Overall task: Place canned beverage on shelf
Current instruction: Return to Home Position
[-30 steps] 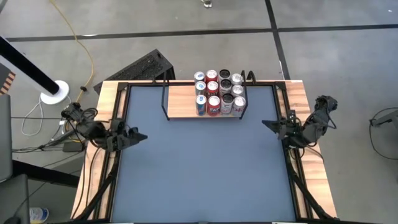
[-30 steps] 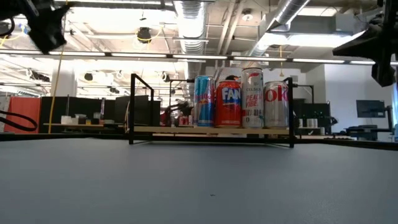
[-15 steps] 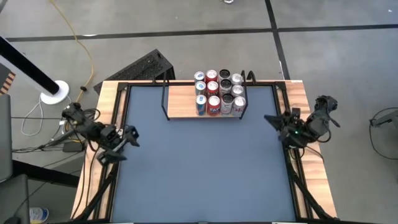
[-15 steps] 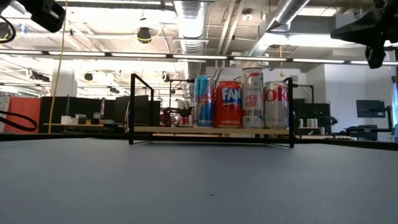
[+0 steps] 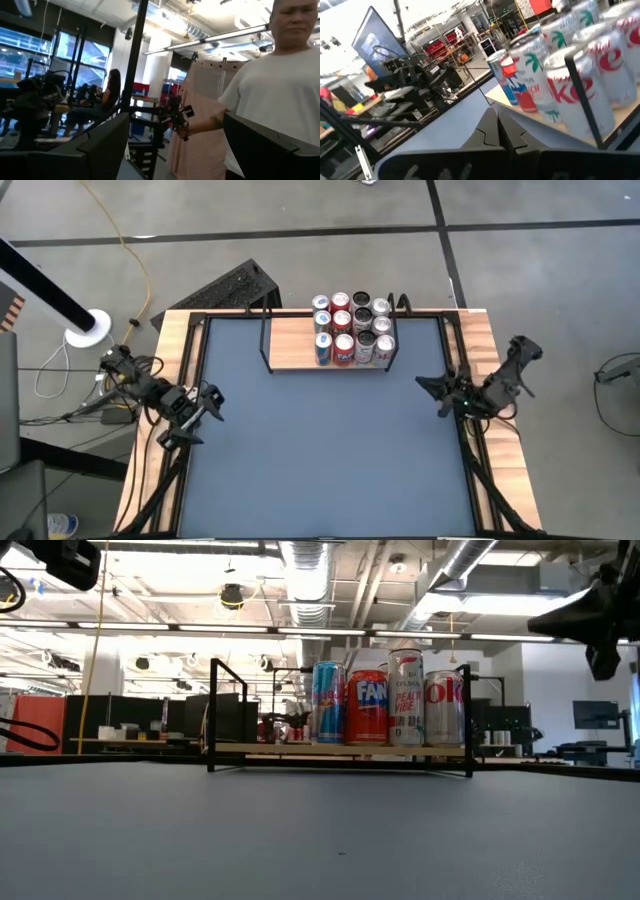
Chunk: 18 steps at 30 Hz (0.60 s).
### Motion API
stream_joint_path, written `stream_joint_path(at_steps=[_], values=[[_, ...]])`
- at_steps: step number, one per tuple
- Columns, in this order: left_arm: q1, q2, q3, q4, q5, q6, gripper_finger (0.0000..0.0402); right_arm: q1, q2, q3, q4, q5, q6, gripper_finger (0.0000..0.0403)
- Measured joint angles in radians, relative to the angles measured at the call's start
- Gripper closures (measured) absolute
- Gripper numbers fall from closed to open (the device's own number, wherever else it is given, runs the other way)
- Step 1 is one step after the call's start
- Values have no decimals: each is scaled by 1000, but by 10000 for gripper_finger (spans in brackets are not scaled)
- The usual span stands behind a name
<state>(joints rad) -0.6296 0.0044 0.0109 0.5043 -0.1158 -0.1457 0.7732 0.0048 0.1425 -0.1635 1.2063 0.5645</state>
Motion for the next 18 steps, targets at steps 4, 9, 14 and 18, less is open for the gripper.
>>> stream_joint_path(at_steps=[4,9,14,18], values=[[0,0,0,-36,4,-4,90,-15,0,-87,133,-1,0,403],[0,0,0,-49,2,19,90,-18,1,-134,231,-26,-31,403],[0,0,-1,-49,2,32,90,-18,2,-134,219,-30,-50,403],[0,0,-1,-65,0,47,90,-27,2,-134,179,8,-53,403]])
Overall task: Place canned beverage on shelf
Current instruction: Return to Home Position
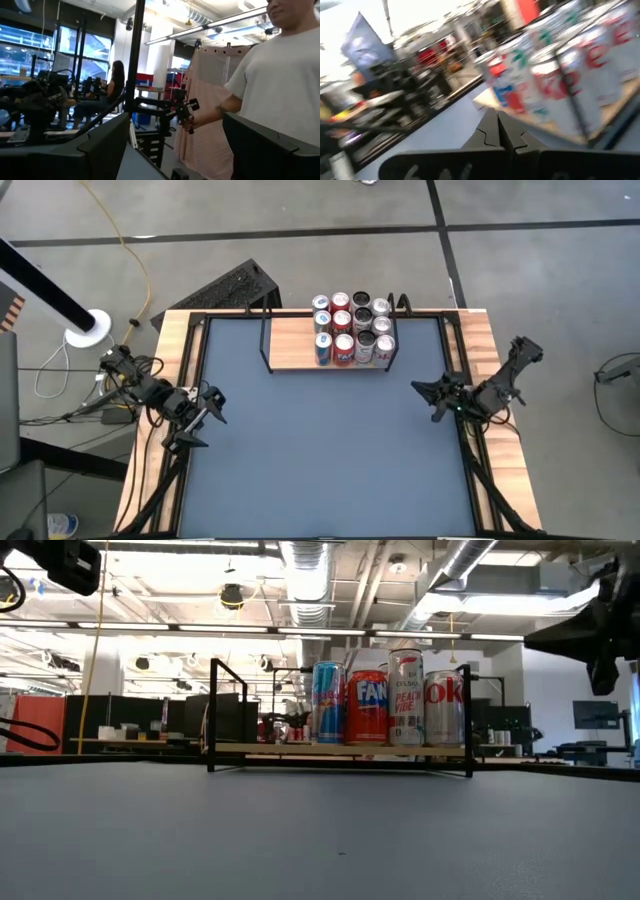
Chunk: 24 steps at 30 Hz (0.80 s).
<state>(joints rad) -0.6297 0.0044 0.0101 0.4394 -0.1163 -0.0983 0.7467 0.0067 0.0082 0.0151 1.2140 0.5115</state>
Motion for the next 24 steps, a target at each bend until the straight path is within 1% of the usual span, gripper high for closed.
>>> stream_joint_path(at_steps=[2,3,4,5,6,9,10,12,14,18,21,24], values=[[0,0,0,-1,-1,18,91,-20,0,0,-2,37,-12,403],[0,0,0,0,-2,32,90,-33,0,0,-2,35,-12,403],[0,0,0,3,-2,44,90,-49,0,0,5,11,-12,403],[0,0,0,4,-2,52,90,-66,0,0,18,-40,-13,403],[0,0,0,4,-3,53,90,-84,0,0,34,-115,-13,403],[0,0,-1,5,-3,52,90,-139,0,-1,73,-415,-11,403],[0,0,-1,7,-3,53,90,-156,0,-1,76,-498,-4,403],[0,0,-1,17,-3,67,90,-187,0,-1,74,-604,7,403],[0,0,-1,25,-3,91,90,-214,0,-1,73,-653,-22,403],[0,0,-1,13,-12,113,90,-262,0,-2,115,-693,-146,403],[0,0,-1,-4,-74,120,90,-304,0,-2,186,-724,-230,401],[0,0,-2,-27,-141,154,90,-346,-1,-2,194,-773,-314,394]])
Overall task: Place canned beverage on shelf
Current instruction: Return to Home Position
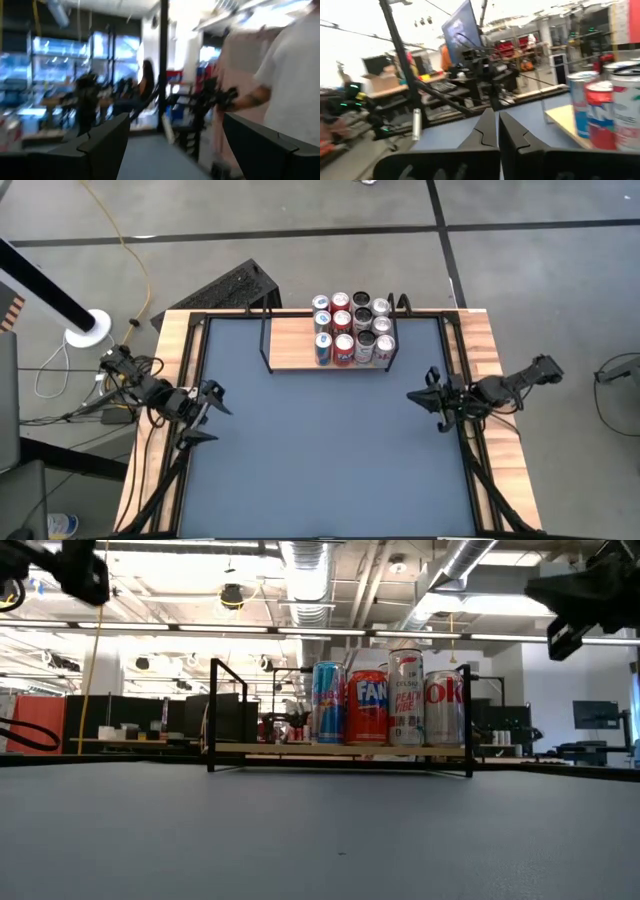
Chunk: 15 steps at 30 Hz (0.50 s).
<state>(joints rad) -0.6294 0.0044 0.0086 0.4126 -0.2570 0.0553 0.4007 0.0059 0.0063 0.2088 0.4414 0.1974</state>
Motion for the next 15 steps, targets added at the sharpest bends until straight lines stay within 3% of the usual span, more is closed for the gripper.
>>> stream_joint_path(at_steps=[5,15], values=[[0,0,0,-86,-71,-61,90,-59,0,0,-55,-13,-13,377],[1,0,-2,-140,-90,-26,90,-130,-1,0,-123,-74,-4,357]])
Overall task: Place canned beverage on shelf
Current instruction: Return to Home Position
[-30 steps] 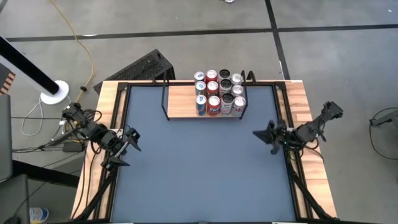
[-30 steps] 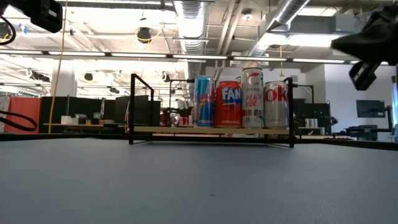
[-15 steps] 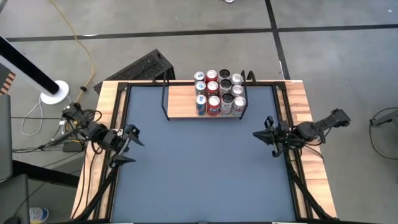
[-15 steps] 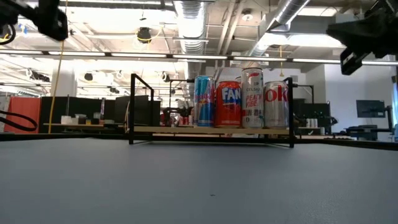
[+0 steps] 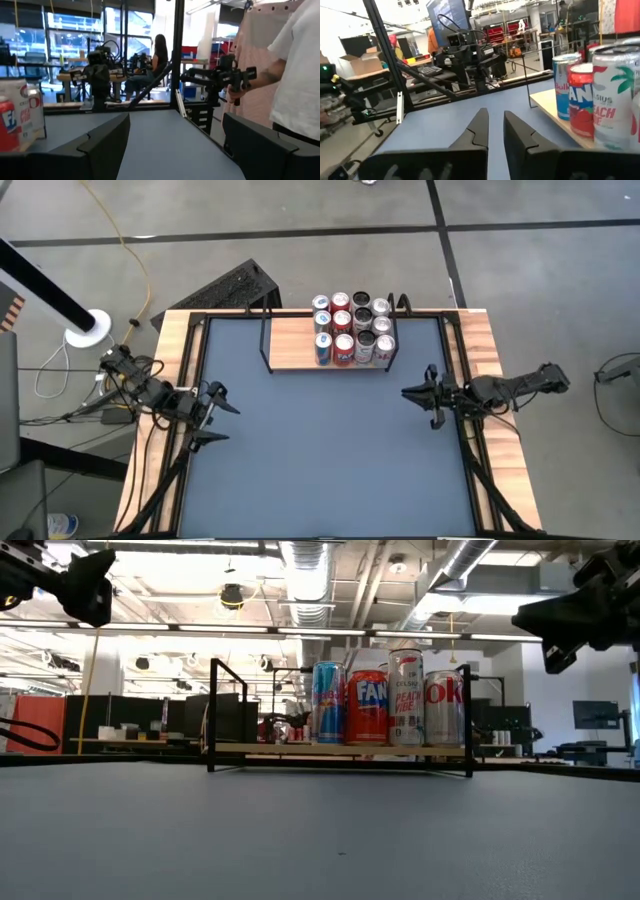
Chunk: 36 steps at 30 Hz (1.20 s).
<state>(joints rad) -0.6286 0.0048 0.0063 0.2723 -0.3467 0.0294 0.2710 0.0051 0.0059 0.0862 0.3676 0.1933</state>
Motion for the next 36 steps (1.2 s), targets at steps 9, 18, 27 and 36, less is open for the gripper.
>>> stream_joint_path(at_steps=[9,18,27,36], values=[[1,0,0,-9,80,2,90,-26,0,0,-14,-30,69,357],[39,34,0,30,-11,56,90,-39,0,-1,-19,-30,64,357],[224,115,0,100,75,-66,90,-46,0,-1,-22,-30,52,357],[300,137,0,101,281,-121,90,-106,0,-1,-32,-79,44,357]])
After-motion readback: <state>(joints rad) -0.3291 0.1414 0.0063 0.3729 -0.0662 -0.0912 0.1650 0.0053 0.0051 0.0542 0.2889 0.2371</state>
